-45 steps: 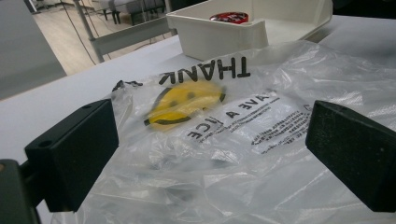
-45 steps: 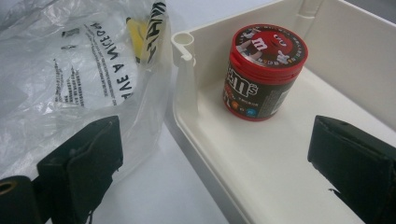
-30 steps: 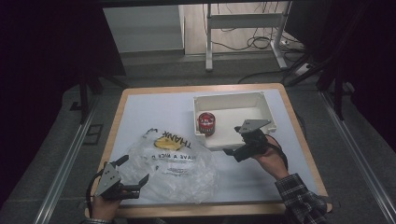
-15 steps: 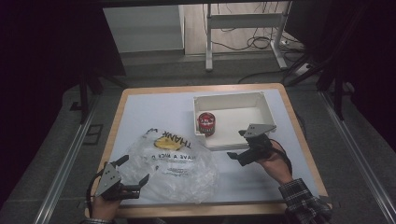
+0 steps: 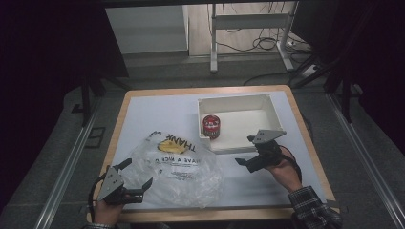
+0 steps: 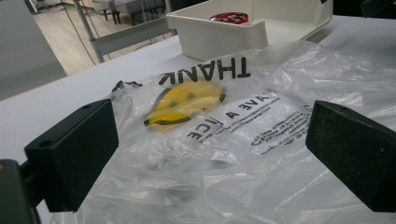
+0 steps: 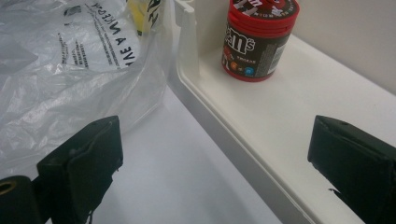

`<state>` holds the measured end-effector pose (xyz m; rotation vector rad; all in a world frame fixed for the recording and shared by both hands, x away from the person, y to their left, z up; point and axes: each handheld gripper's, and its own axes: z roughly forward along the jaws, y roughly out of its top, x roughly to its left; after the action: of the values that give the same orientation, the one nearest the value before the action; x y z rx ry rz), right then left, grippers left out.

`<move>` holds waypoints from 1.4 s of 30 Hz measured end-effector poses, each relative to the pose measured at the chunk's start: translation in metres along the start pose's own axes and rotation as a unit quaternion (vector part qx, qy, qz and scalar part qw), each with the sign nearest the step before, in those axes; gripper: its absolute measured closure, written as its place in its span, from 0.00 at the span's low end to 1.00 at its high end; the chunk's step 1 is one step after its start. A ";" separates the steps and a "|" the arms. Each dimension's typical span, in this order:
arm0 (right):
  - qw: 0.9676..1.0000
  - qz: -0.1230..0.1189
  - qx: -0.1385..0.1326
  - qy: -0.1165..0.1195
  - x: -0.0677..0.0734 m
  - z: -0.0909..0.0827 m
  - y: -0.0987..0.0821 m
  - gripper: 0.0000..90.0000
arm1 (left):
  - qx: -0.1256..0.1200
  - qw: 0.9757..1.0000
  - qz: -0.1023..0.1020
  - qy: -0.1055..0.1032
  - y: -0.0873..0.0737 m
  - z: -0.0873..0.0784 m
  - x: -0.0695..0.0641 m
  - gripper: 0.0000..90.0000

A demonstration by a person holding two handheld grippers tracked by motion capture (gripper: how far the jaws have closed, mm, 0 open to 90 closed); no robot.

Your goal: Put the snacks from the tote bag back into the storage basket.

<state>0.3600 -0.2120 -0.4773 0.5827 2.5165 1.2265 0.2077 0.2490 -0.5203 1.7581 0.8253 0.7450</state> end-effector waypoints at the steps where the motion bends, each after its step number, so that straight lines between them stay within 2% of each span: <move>1: 1.000 0.000 0.000 0.000 0.000 0.000 0.000 0.04 | 0.000 1.000 0.000 0.000 0.000 0.000 0.000 0.03; 16: 1.000 0.004 -0.009 -0.008 0.002 -0.012 -0.011 0.04 | 0.001 1.000 0.000 0.000 0.000 0.000 0.000 0.03; 30: 1.000 0.004 -0.003 -0.020 0.004 -0.023 -0.022 0.04 | 0.001 1.000 0.000 0.000 0.000 0.001 0.000 0.03; 42: 1.000 0.016 -0.005 -0.026 0.003 -0.035 -0.033 0.04 | 0.002 1.000 0.000 -0.001 0.000 0.002 0.000 0.03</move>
<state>0.3352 -0.2529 -0.4835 0.6465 2.4650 1.2191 0.2090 0.2480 -0.5207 1.7610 0.8260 0.7411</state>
